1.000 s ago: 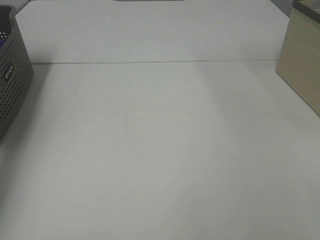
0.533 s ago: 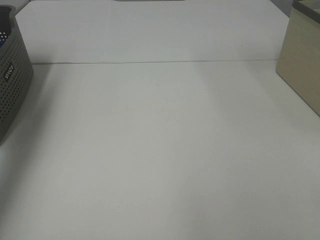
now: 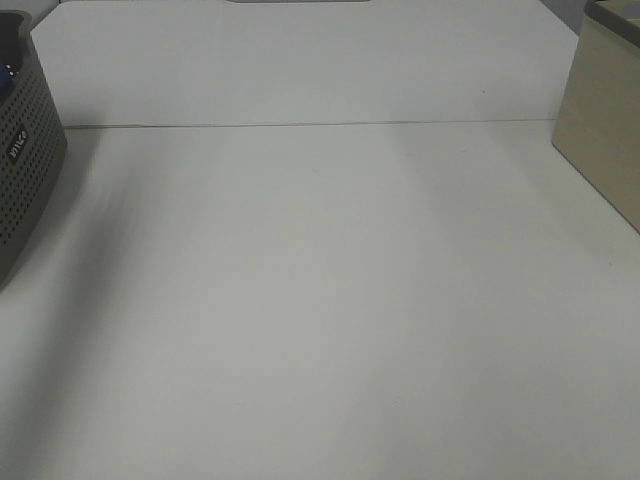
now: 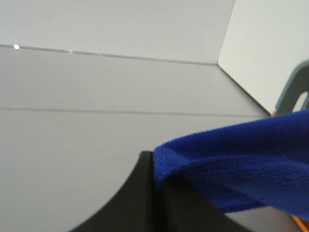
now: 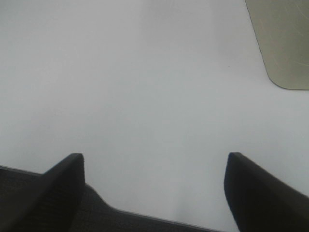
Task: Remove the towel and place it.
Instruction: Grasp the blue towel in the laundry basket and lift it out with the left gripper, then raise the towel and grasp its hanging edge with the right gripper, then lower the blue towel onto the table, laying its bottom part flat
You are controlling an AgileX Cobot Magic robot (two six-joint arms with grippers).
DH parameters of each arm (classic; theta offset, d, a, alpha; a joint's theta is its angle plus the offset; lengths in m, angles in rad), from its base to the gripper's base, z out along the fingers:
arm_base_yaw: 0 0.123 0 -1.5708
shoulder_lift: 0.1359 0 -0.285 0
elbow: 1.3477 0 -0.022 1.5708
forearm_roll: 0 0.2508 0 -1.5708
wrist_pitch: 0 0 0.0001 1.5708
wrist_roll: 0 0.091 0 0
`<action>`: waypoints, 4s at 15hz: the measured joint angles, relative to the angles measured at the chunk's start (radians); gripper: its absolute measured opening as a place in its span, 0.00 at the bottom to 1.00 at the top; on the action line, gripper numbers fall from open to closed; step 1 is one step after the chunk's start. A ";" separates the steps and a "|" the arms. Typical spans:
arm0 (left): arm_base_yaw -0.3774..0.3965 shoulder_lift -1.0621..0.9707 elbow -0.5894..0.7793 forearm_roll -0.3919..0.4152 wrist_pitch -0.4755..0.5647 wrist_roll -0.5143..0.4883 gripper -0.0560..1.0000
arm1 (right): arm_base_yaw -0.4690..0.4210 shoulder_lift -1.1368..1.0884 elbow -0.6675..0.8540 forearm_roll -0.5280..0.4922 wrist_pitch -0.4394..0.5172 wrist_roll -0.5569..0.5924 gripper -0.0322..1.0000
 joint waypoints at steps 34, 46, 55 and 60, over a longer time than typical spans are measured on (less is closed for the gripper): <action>-0.636 0.052 0.000 -0.139 0.004 0.210 0.05 | 0.213 1.775 -0.585 1.644 0.039 -1.902 0.77; -0.636 0.055 0.000 -0.191 -0.031 0.210 0.05 | 0.302 1.938 -0.765 1.599 -0.003 -1.819 0.71; -0.636 0.055 0.000 -0.190 -0.030 0.208 0.05 | 0.302 1.938 -0.765 1.486 0.071 -1.763 0.08; -0.636 0.055 0.000 -0.190 -0.023 0.133 0.05 | 0.302 1.938 -0.768 1.483 0.097 -1.543 0.05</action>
